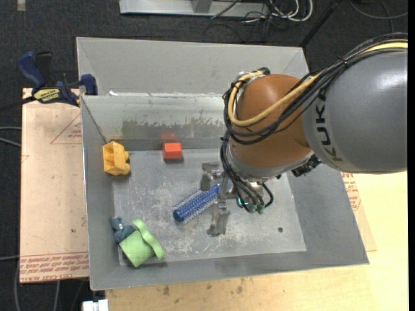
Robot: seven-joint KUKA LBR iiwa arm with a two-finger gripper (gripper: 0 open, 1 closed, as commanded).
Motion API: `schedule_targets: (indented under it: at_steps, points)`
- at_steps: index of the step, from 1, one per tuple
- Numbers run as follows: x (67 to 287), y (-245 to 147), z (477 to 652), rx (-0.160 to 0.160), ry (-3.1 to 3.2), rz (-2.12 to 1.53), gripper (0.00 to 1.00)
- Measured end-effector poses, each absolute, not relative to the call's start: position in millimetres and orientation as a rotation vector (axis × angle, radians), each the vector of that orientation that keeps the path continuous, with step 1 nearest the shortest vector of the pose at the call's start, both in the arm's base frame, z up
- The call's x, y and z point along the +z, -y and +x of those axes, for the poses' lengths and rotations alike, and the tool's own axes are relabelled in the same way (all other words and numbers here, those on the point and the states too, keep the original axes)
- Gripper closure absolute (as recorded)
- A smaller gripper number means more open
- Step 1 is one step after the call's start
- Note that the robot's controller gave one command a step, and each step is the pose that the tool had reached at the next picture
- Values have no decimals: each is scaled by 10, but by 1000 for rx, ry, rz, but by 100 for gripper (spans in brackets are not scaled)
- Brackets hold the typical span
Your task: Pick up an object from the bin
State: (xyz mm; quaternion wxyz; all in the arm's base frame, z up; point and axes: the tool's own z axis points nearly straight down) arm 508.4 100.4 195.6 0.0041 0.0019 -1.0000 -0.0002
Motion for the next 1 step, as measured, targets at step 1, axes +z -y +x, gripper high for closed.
schedule_targets:
  at_steps: [1]
  points:
    - [876,-985,5771,-1,3131,239,0]
